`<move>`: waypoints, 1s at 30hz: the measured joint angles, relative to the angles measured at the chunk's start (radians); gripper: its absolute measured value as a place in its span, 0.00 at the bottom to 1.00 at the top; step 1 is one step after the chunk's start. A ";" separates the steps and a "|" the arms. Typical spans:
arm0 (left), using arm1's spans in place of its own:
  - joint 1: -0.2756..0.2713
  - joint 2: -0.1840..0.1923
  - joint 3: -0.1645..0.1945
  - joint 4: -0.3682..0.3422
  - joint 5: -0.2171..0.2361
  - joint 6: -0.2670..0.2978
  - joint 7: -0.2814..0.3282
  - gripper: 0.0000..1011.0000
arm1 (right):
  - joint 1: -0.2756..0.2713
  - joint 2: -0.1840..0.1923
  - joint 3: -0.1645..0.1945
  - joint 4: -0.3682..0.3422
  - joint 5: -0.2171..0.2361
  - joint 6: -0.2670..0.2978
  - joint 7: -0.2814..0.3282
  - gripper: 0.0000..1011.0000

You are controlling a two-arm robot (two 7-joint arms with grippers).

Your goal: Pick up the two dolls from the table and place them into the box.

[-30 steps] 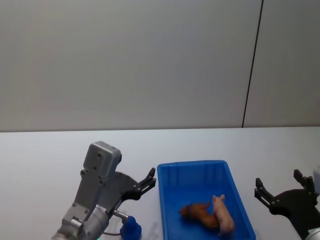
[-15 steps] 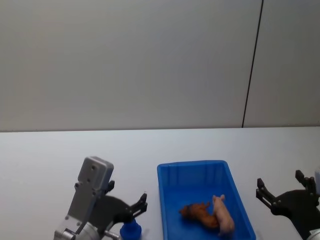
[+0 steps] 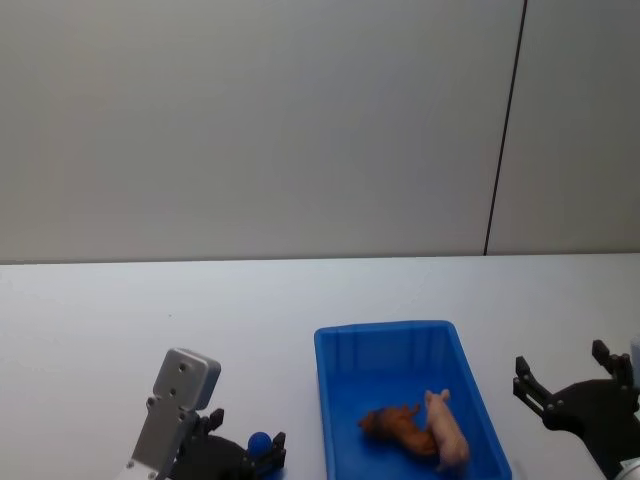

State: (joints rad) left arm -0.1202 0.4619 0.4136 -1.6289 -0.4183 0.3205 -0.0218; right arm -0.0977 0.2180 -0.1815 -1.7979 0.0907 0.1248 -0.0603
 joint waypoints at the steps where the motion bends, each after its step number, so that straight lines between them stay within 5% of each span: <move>1: 0.000 -0.002 0.000 0.008 -0.002 0.001 -0.004 0.98 | 0.000 0.000 0.000 0.000 0.000 0.000 0.000 0.99; 25: -0.017 -0.038 0.006 0.104 -0.005 -0.061 -0.051 0.31 | -0.001 0.000 0.000 0.000 0.000 0.000 -0.001 0.99; 30: -0.017 -0.040 0.005 0.105 -0.002 -0.074 -0.059 0.28 | -0.001 0.000 0.000 0.000 0.000 0.000 -0.001 0.99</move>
State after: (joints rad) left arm -0.1374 0.4219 0.4191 -1.5244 -0.4203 0.2470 -0.0804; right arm -0.0983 0.2181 -0.1816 -1.7979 0.0906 0.1248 -0.0608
